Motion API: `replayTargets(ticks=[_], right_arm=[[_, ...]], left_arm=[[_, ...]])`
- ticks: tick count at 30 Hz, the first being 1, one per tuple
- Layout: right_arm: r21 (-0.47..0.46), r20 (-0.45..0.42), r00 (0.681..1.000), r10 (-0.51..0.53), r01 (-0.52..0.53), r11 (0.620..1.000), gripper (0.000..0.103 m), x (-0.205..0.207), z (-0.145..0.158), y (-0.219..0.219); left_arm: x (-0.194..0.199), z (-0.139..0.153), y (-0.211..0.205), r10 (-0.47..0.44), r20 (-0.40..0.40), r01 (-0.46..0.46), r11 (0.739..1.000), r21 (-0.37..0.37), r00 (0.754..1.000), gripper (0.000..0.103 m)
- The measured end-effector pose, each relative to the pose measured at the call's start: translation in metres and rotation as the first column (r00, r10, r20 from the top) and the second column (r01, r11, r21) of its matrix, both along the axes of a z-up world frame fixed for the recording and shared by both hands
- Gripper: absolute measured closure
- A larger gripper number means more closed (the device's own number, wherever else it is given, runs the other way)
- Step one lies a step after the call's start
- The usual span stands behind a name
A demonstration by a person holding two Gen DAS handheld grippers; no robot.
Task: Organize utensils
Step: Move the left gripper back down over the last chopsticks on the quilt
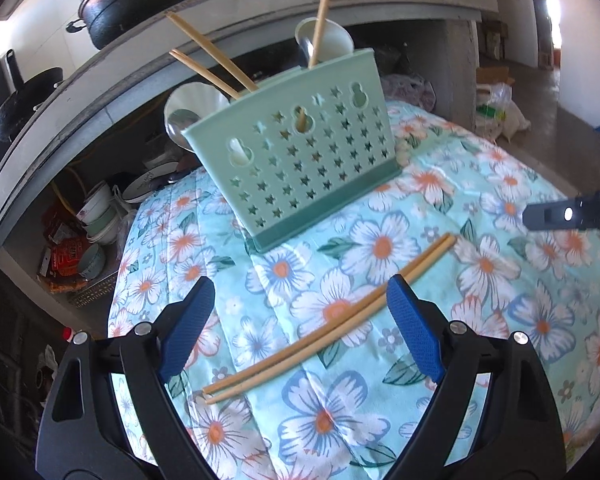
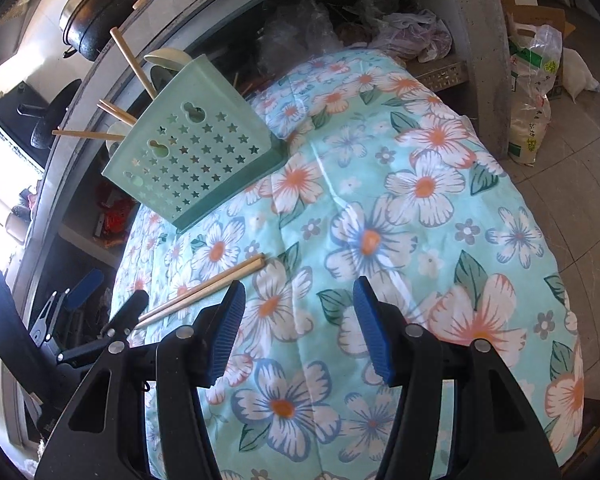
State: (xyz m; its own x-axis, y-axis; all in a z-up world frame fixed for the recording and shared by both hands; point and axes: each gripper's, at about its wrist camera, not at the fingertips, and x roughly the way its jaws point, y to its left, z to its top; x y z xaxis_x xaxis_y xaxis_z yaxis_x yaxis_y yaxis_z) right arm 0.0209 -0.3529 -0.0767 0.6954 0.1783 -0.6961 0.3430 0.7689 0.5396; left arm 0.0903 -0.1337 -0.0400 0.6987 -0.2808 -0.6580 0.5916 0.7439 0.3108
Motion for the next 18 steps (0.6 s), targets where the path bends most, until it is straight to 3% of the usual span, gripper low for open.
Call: replayTargets(ticks=[7, 18], right_arm=[[0.000, -0.010, 1.000, -0.012, 0.012, 1.000, 0.048, -0.004, -0.003, -0.011], [0.006, -0.036, 0.999, -0.003, 0.003, 1.000, 0.048, 0.000, -0.010, -0.014]], left_arm=[[-0.003, -0.019, -0.011, -0.006, -0.009, 0.007, 0.996, 0.091, 1.000, 0.019], [-0.005, -0.032, -0.017, -0.009, -0.027, 0.013, 0.988, 0.154, 1.000, 0.019]])
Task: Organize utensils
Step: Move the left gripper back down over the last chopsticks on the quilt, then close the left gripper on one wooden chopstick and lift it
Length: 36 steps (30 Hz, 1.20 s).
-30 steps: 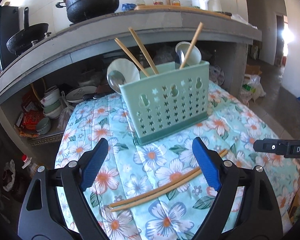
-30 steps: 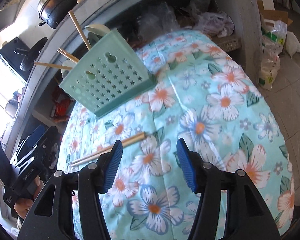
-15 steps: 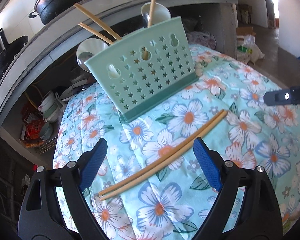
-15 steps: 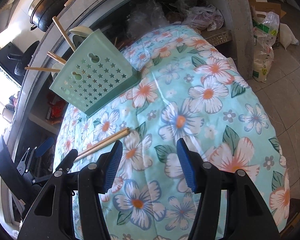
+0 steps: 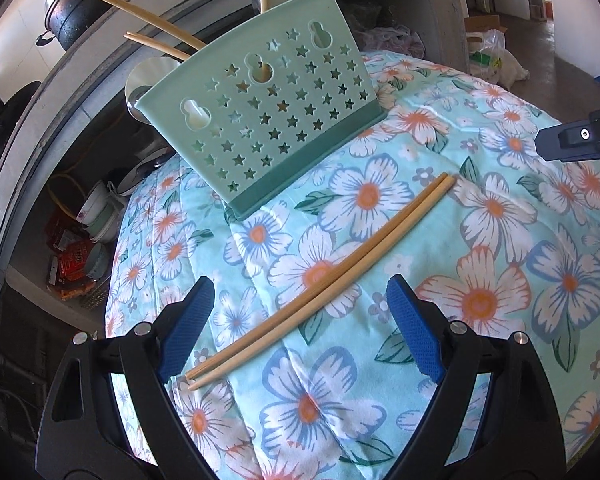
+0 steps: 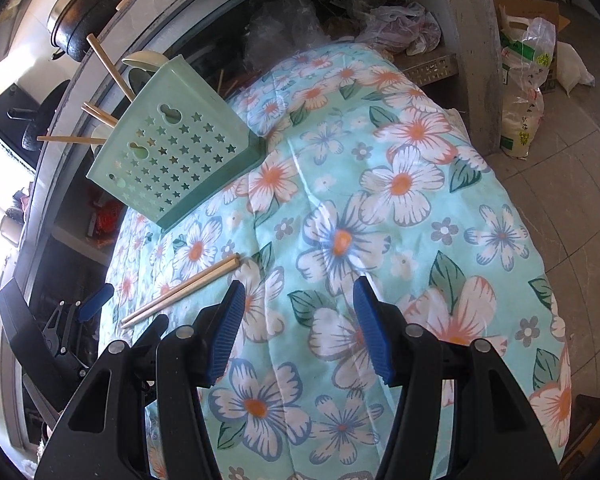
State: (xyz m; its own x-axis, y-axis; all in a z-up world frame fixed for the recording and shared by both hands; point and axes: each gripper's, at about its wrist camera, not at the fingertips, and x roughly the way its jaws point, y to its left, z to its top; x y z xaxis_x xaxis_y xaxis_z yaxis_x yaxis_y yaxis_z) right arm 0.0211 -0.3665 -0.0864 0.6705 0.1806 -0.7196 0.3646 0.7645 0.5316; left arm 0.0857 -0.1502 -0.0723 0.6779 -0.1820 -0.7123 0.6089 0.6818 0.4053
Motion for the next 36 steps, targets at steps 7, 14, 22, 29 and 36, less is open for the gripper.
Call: replayTargets(ticks=[7, 14, 22, 29, 36], right_arm=[[0.010, -0.021, 1.000, 0.018, -0.018, 1.000, 0.048, 0.005, -0.005, 0.004], [0.016, -0.035, 0.999, 0.035, -0.035, 0.999, 0.048, 0.008, -0.010, 0.008], [0.024, -0.047, 0.998, 0.036, -0.035, 0.999, 0.048, 0.010, -0.014, 0.006], [0.032, -0.049, 0.998, 0.032, -0.030, 0.999, 0.048, 0.010, -0.017, 0.006], [0.037, -0.051, 0.998, 0.034, -0.032, 0.999, 0.048, 0.009, -0.018, 0.005]], left_arm=[[0.003, -0.003, 0.000, 0.002, -0.010, -0.002, 1.000, 0.007, 1.000, 0.019], [0.004, -0.006, -0.001, 0.003, -0.014, -0.003, 1.000, 0.012, 1.000, 0.019], [0.004, -0.009, -0.001, -0.015, -0.018, 0.015, 1.000, -0.011, 1.000, 0.019], [-0.010, -0.010, 0.005, -0.102, 0.020, 0.103, 0.994, -0.039, 0.995, 0.033], [-0.017, -0.020, -0.005, -0.176, 0.053, 0.174, 0.984, 0.049, 0.983, 0.068]])
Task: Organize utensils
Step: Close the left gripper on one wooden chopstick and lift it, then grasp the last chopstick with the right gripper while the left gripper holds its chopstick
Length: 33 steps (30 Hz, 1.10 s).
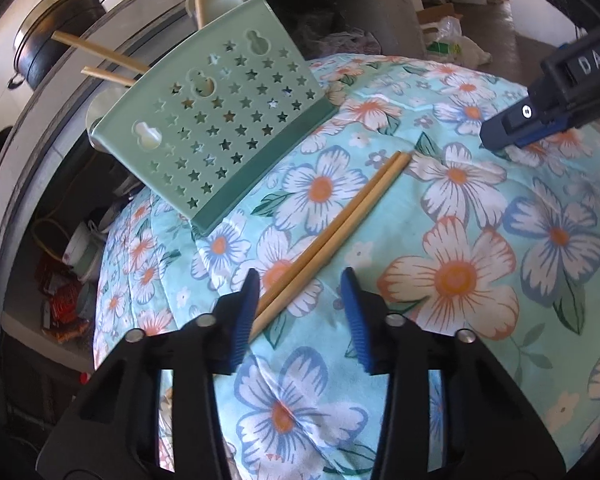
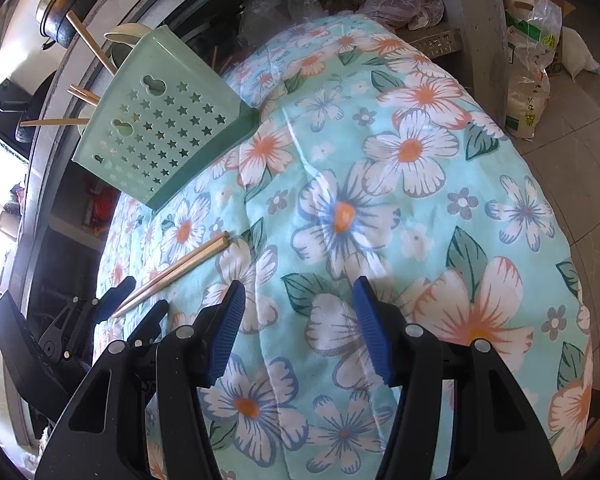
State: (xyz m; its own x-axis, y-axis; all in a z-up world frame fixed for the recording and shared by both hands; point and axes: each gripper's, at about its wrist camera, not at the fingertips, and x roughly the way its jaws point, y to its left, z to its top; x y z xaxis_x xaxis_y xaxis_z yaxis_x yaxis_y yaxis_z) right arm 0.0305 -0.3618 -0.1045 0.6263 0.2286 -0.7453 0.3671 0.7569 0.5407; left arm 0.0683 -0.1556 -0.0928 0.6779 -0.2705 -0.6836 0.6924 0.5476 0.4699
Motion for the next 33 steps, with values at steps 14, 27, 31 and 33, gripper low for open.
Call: replayTargets(ticks=[14, 27, 31, 33], right_arm=[[0.002, 0.003, 1.000, 0.000, 0.000, 1.000, 0.048, 0.000, 0.000, 0.000], [-0.001, 0.014, 1.000, -0.010, 0.010, 1.000, 0.048, -0.005, 0.005, -0.002], [0.002, 0.019, 1.000, -0.011, 0.011, 1.000, 0.048, -0.006, 0.006, -0.002], [0.004, 0.021, 1.000, -0.009, 0.009, 1.000, 0.048, -0.007, 0.006, -0.001]], left_arm=[[-0.003, -0.017, -0.024, -0.080, 0.100, 0.066, 0.988, 0.141, 0.992, 0.089], [-0.016, 0.009, -0.008, -0.062, -0.095, 0.070, 0.994, 0.085, 0.994, 0.098], [0.001, 0.017, 0.005, -0.026, -0.337, 0.012, 0.999, -0.043, 0.941, 0.096], [0.011, 0.017, 0.009, -0.010, -0.418, -0.030, 0.995, -0.090, 0.909, 0.094]])
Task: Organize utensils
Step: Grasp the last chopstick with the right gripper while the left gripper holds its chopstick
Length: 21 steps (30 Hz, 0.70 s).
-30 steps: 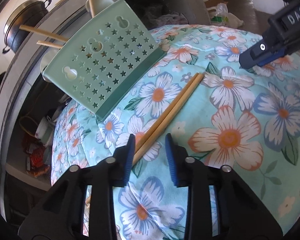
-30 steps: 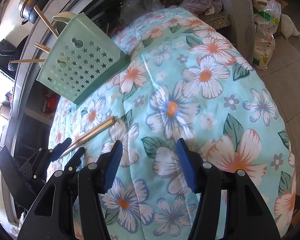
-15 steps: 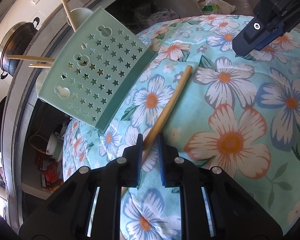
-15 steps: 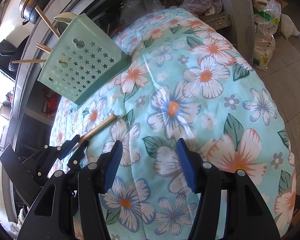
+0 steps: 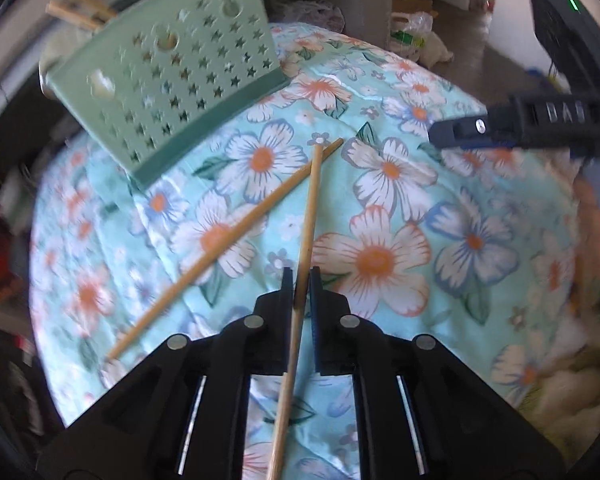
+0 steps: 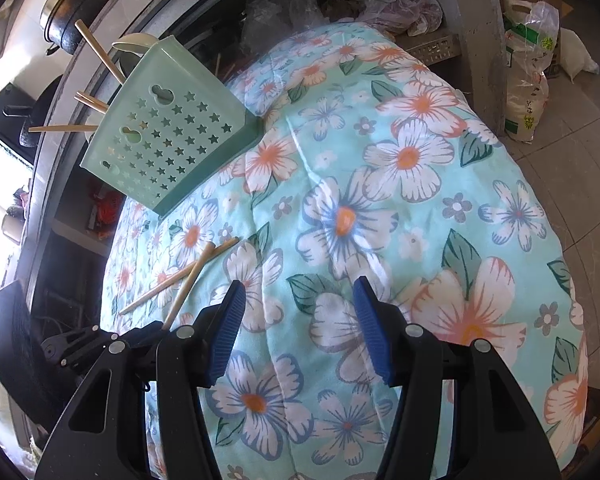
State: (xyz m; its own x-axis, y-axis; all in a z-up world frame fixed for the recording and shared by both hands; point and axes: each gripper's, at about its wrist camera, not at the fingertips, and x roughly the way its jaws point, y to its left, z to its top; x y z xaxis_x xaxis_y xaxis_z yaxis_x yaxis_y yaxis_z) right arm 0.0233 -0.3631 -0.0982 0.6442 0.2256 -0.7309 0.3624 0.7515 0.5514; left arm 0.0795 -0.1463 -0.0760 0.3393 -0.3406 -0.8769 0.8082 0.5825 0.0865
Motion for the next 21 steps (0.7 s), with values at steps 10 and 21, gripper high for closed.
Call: replayTargets(ticks=[10, 21], right_arm=[[0.003, -0.005, 1.000, -0.004, 0.004, 1.000, 0.048, 0.000, 0.000, 0.001], [0.016, -0.018, 1.000, 0.004, -0.003, 1.000, 0.048, 0.005, -0.006, 0.000]], left_arm=[[0.030, -0.006, -0.011, 0.079, -0.130, -0.090, 0.993, -0.081, 0.988, 0.082], [0.025, -0.014, -0.034, 0.067, 0.004, -0.067, 0.998, -0.020, 0.998, 0.082]])
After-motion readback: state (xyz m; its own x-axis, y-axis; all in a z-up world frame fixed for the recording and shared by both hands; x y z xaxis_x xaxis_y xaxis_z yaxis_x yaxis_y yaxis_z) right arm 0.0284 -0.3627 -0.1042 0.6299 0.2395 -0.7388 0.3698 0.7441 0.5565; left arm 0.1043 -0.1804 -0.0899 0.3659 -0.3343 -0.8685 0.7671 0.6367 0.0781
